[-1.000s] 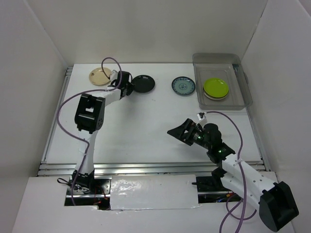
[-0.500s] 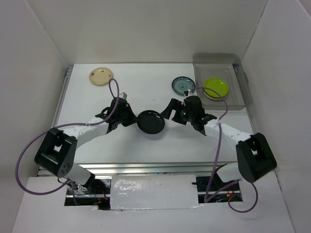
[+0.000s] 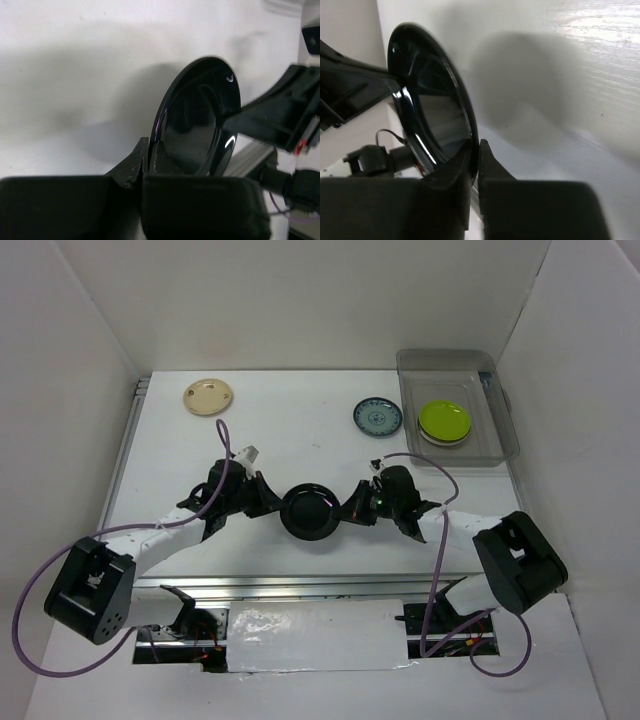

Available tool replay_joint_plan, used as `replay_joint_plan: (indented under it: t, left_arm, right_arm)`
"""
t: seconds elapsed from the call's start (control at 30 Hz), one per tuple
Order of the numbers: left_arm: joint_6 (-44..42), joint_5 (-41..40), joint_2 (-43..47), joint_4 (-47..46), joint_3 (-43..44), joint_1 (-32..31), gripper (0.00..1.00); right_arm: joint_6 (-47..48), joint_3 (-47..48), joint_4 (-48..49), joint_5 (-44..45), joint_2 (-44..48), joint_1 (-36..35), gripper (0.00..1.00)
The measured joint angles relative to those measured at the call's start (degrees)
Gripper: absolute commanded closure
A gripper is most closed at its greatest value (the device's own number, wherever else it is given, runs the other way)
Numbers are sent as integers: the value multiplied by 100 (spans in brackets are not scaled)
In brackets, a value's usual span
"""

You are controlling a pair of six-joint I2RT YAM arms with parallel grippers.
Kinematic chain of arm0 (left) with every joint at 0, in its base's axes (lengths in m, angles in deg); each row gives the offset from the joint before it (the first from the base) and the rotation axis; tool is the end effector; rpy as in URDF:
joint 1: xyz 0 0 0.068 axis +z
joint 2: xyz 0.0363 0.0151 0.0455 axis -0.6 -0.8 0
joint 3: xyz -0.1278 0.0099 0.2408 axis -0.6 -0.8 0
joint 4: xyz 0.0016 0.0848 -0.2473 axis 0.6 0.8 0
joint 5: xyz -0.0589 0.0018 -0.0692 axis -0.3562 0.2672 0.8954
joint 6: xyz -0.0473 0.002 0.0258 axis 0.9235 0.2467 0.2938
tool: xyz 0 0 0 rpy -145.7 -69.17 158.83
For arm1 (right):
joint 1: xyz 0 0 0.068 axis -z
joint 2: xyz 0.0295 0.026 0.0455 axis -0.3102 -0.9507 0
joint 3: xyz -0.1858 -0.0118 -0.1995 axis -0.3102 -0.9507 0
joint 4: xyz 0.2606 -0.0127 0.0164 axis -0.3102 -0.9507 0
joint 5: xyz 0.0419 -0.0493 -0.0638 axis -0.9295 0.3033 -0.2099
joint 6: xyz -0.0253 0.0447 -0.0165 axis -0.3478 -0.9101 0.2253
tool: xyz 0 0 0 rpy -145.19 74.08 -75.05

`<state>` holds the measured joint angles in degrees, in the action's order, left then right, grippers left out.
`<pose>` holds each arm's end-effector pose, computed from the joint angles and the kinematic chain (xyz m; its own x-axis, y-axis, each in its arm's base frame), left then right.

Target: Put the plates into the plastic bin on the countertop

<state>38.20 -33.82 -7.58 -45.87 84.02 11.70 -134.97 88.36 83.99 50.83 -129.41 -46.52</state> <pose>0.2368 -0.1214 0.2041 -0.7657 -0.4158 -0.4906 0.0781 0.6971 -0.7127 0.2240 0.1389 0.1602 -0.8894 0.2807 -0.3607 -0.1203 0.6176 0.7773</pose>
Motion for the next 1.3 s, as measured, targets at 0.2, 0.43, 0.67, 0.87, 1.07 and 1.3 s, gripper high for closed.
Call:
replay_joint_plan:
  t: [0.2, 0.43, 0.67, 0.87, 1.07, 1.3]
  left_arm:
    - [-20, 219, 205, -116, -179, 122, 48]
    - [197, -957, 1425, 1008, -151, 275, 1]
    - [463, -1912, 3412, 1738, -656, 247, 1]
    - [457, -1744, 3060, 1803, -1137, 17, 1]
    - [407, -1534, 2398, 1648, -1200, -398, 1]
    - [278, -1394, 1786, 1272, -1128, -457, 1]
  right_arm:
    - [-476, -181, 227, -61, 140, 7, 100]
    - [-483, 107, -728, 634, 890, 721, 100]
    - [-863, 1088, -1515, 2232, 916, 3075, 100]
    - [-1137, 2599, -1934, 2651, -619, 4336, 100]
    - [-997, 4299, -2579, 2651, -2146, 4649, 97]
    - [-831, 4520, -2802, 2402, -2393, 4640, 18]
